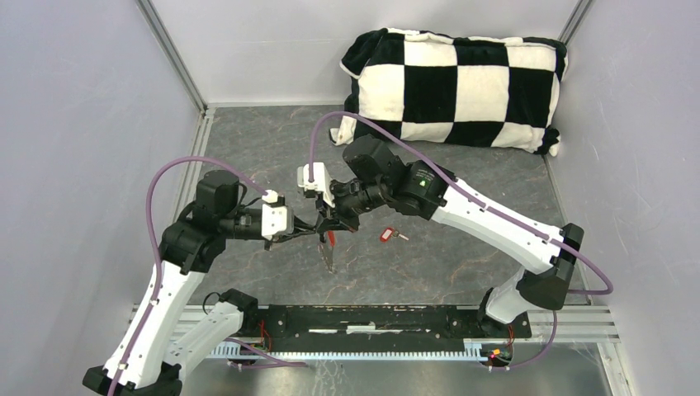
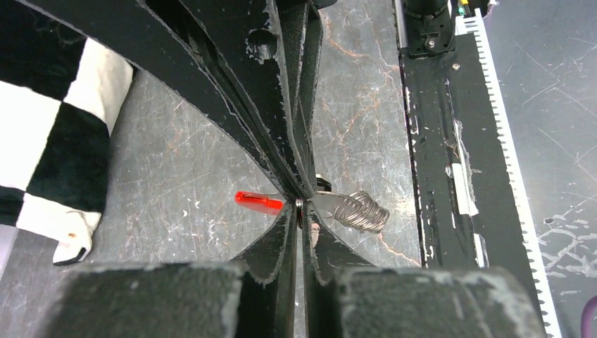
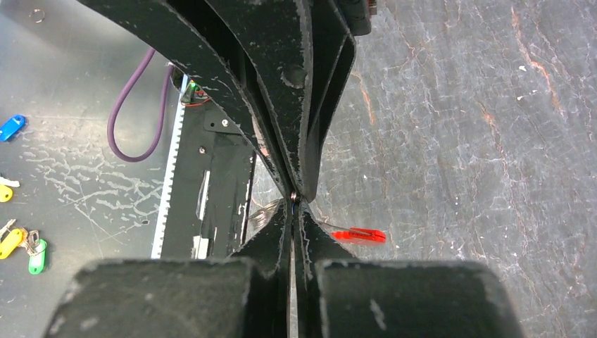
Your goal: Put the keys on the keyring
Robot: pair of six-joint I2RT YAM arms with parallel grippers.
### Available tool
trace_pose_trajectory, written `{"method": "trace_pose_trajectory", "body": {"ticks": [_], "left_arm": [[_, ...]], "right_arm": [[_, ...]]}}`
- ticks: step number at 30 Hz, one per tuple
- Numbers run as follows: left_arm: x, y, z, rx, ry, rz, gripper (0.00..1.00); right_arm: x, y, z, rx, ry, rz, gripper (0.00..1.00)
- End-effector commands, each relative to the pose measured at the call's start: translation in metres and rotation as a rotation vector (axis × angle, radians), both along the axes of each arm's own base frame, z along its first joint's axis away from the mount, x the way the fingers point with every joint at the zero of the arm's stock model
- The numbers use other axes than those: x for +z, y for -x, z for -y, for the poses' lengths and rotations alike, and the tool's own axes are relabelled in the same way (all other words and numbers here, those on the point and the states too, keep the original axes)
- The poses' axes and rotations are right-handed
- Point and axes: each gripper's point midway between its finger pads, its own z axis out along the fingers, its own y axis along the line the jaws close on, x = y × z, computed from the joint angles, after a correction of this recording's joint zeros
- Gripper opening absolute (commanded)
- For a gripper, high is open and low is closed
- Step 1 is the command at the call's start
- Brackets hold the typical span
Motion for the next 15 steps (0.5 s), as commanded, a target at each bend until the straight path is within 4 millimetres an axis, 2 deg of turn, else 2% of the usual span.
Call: {"method": "trace_pose_trajectory", "body": {"ticks": [1, 5, 6, 8, 10, 12, 15], "left_arm": [[0.004, 0.003, -0.001, -0.032, -0.018, 0.045, 0.08], [-0.001, 0.002, -0.003, -0.031, -0.036, 0.044, 0.02], [-0.002, 0.001, -0.003, -0.027, -0.041, 0.046, 0.02], [-0.002, 0.001, -0.004, -0.025, -0.043, 0.057, 0.02], [-0.001, 0.000, -0.004, -0.017, -0.038, 0.061, 0.02], [0.003, -0.003, -0.003, 0.019, -0.006, 0.050, 0.02], [0.015, -0.006, 0.000, 0.078, 0.079, 0.037, 0.02]], "right_arm": [[0.026, -0.001, -0.009, 0.008, -0.062, 0.045, 0.00], [0.030, 0.001, -0.014, 0.012, -0.081, 0.030, 0.01], [0.031, 0.002, -0.014, 0.010, -0.090, 0.027, 0.04], [0.034, -0.002, -0.014, -0.020, -0.106, 0.027, 0.19], [0.039, -0.010, -0.008, -0.066, -0.146, 0.029, 0.26], [0.049, -0.025, 0.002, -0.155, -0.218, 0.015, 0.36], [0.056, -0.039, 0.025, -0.256, -0.329, -0.040, 0.46]]}}
